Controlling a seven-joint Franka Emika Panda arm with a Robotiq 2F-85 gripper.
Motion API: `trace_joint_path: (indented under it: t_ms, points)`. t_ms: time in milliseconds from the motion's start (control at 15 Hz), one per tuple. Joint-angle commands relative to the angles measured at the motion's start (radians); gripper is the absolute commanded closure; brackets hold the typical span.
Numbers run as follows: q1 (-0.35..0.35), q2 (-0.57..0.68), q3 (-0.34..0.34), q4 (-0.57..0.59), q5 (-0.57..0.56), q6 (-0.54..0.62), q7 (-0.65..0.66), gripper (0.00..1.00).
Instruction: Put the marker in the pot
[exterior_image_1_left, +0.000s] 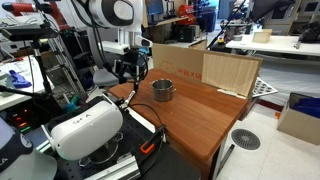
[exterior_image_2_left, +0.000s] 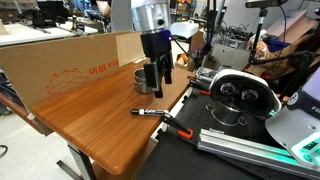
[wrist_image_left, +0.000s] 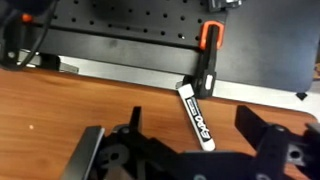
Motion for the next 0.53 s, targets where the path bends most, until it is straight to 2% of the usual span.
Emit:
trace_joint_path:
  t_ms: [0, 467]
  points:
    - [0.019, 0.068, 0.004, 0.04, -0.019, 0.024, 0.021, 0.0]
    - [0.043, 0.189, -0.005, 0.121, -0.038, 0.063, 0.07, 0.0]
